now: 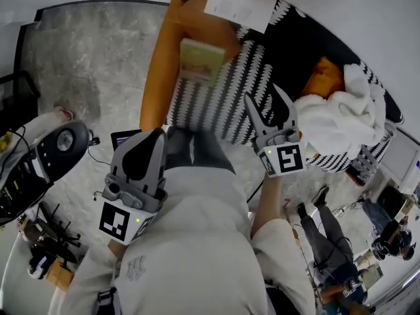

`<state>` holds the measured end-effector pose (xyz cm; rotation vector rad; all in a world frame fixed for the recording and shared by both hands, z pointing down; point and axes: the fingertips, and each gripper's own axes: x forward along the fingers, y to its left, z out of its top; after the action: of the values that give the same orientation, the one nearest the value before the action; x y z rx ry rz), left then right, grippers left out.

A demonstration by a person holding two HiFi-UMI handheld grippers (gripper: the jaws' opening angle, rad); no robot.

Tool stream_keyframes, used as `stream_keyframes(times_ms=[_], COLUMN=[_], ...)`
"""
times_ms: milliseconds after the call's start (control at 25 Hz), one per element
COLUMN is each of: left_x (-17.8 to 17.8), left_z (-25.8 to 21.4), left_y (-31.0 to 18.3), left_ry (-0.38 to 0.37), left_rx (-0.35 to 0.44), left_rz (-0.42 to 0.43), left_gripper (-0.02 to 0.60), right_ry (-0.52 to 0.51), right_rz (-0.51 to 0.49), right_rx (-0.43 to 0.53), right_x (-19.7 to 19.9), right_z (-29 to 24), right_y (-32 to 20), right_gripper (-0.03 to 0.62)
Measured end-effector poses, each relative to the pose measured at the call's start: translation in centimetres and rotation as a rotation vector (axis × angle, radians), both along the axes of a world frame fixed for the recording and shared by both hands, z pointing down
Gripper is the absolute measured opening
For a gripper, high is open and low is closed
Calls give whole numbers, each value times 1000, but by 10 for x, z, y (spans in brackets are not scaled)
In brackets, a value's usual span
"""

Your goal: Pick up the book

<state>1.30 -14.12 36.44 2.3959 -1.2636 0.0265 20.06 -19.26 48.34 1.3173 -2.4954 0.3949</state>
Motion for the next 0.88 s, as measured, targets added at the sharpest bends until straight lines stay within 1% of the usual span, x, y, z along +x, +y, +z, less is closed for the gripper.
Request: stream_keyframes(times_ms=[80, 240, 360, 440, 600, 760, 880], left_x=[3, 2, -1, -4, -7, 0, 0], left_z=[14, 36, 46, 59, 93, 118, 127], left_y=[7, 20, 23, 29, 45, 69, 72], left_ry=[-10, -15, -6, -3, -1, 22, 32], left_rx=[-37, -123, -154, -189, -265, -377, -381], left_rz=[-6, -60, -118, -150, -172, -190, -221], left_gripper=[9, 9, 9, 9, 9, 9, 9], right_ry=[7, 26, 3, 2, 40, -6, -39], right_rz=[-23, -105, -183, -237, -330, -366, -422], right_rx=[-22, -74, -158, -220, -278, -329, -360], right_x=[2, -8, -20, -27, -38, -38, -44], right_z=[24, 80, 129, 165, 227, 274, 300], right_y=[-19, -45, -55, -60, -73, -82, -78], right_gripper=[233, 245, 258, 275, 285, 285, 284])
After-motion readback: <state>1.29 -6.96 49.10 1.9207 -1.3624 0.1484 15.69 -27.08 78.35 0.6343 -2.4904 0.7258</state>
